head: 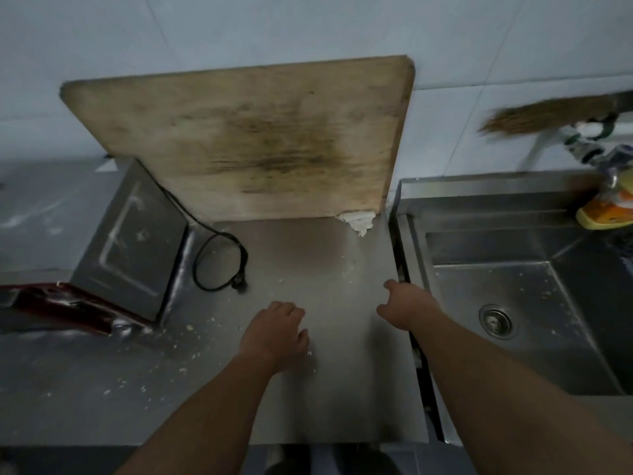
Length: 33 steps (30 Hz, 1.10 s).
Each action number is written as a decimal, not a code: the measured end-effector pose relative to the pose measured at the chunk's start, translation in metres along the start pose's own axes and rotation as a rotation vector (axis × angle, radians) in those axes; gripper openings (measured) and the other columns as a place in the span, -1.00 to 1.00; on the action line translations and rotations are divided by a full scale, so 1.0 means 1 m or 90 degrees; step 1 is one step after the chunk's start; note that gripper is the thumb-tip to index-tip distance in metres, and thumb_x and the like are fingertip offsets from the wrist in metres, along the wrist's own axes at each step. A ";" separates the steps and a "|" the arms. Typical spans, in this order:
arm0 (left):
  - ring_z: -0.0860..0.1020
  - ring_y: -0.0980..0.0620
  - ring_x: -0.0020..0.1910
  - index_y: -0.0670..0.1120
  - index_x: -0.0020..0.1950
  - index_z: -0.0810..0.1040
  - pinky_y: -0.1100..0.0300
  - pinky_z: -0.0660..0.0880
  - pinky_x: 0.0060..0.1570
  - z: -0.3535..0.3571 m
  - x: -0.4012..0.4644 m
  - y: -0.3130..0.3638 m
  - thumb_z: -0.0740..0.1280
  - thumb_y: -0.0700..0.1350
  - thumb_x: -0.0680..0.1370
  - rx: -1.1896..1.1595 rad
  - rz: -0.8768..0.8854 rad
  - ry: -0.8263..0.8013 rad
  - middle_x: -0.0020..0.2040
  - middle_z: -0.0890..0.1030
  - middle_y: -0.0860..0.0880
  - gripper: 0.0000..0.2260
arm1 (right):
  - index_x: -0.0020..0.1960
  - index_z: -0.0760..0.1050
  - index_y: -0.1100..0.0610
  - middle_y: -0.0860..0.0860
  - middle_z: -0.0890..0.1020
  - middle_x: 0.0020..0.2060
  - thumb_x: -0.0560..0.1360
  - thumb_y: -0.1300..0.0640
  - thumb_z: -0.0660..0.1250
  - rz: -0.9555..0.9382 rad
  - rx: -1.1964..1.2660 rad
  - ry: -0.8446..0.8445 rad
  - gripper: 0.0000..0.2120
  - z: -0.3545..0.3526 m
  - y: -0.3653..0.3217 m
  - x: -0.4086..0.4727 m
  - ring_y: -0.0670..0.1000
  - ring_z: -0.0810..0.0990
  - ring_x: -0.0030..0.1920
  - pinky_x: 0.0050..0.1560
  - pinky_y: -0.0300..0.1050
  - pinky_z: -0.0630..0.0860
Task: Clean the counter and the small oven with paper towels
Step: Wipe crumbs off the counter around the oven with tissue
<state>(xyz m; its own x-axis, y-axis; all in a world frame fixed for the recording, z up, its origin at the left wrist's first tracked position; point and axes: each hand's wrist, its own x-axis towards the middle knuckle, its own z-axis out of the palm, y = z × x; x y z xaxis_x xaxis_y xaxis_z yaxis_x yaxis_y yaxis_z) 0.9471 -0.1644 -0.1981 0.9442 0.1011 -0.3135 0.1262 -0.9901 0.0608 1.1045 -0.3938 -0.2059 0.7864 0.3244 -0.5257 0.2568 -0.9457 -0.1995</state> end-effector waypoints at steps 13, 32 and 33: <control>0.47 -0.07 0.31 -0.03 0.37 0.52 -0.02 0.44 0.24 0.056 0.009 -0.057 -0.03 0.16 0.52 -0.035 -0.041 -0.044 0.31 0.56 -0.02 -0.43 | 0.45 0.29 0.05 0.09 0.50 0.28 0.54 -0.09 0.18 -0.009 -0.054 0.051 -0.48 -0.019 -0.024 0.074 0.16 0.50 0.24 0.16 0.04 0.49; 0.57 -0.13 0.20 -0.06 0.19 0.63 0.01 0.29 0.19 0.105 0.066 -0.139 0.20 0.08 0.47 -0.005 -0.087 0.091 0.17 0.64 -0.07 -0.59 | 0.46 0.27 0.10 0.17 0.34 0.42 0.57 0.02 0.17 -0.065 -0.121 0.205 -0.53 -0.019 -0.050 0.270 0.30 0.35 0.34 0.28 0.12 0.36; 0.57 -0.12 0.19 -0.07 0.19 0.63 0.02 0.27 0.20 0.105 0.066 -0.140 0.20 0.09 0.47 -0.004 -0.087 0.093 0.17 0.64 -0.06 -0.59 | 0.45 0.27 0.09 0.18 0.35 0.41 0.57 0.02 0.18 -0.059 -0.103 0.219 -0.53 -0.018 -0.049 0.274 0.30 0.35 0.32 0.27 0.12 0.37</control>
<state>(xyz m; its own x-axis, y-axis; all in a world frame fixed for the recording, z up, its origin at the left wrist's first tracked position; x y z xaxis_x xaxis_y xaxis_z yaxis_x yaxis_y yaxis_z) 0.9594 -0.0291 -0.3267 0.9523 0.2479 -0.1781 0.2576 -0.9657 0.0334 1.3176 -0.2589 -0.3258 0.8910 0.4087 -0.1977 0.3996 -0.9126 -0.0860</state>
